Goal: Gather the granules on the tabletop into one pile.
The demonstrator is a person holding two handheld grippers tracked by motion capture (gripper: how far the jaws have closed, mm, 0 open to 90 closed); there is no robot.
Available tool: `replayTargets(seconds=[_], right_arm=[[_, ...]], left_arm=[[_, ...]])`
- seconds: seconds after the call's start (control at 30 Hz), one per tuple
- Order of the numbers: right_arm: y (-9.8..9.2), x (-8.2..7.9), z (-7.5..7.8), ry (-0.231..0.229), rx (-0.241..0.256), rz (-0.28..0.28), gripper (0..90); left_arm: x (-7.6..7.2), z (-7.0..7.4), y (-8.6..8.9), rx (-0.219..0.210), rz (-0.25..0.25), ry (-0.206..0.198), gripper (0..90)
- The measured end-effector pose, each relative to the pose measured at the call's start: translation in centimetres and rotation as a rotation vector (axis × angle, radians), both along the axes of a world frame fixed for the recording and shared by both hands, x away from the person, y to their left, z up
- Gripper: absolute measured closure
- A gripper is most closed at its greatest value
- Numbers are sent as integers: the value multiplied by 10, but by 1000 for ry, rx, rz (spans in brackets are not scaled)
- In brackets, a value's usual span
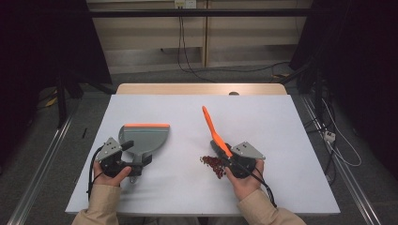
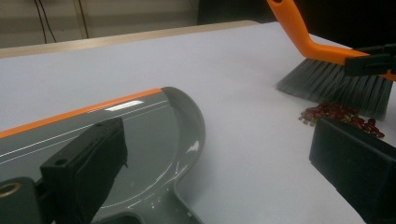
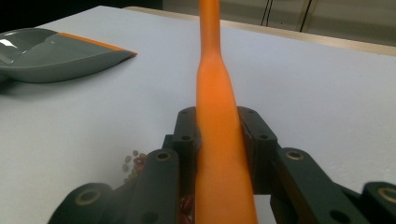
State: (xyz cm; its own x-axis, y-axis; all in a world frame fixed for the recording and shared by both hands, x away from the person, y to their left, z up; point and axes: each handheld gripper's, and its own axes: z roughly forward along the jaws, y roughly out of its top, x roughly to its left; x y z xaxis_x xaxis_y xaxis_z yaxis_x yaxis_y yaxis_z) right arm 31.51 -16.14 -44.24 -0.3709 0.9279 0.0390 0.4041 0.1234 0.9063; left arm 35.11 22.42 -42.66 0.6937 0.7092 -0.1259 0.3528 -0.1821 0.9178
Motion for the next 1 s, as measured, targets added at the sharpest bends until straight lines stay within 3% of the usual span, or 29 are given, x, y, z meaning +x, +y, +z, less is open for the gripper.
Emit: replayTargets(seconds=[0.1,0.23,0.43,0.7,0.83,1.0], right_arm=[[3,1,0,1,26,5,714],[6,2,-1,-12,14,18,714],[-5,8,7,-33,41,56,714],[-25,16,18,-48,129,198,714],[-33,17,21,-37,136,248,714],[-37,18,24,-29,165,406,714]], left_arm=[[0,0,0,-1,0,0,41],[0,0,0,1,0,1,40],[0,-1,1,1,0,3,40],[0,-1,1,2,1,5,40],[1,-1,0,5,1,7,40],[0,-2,0,3,3,10,40]])
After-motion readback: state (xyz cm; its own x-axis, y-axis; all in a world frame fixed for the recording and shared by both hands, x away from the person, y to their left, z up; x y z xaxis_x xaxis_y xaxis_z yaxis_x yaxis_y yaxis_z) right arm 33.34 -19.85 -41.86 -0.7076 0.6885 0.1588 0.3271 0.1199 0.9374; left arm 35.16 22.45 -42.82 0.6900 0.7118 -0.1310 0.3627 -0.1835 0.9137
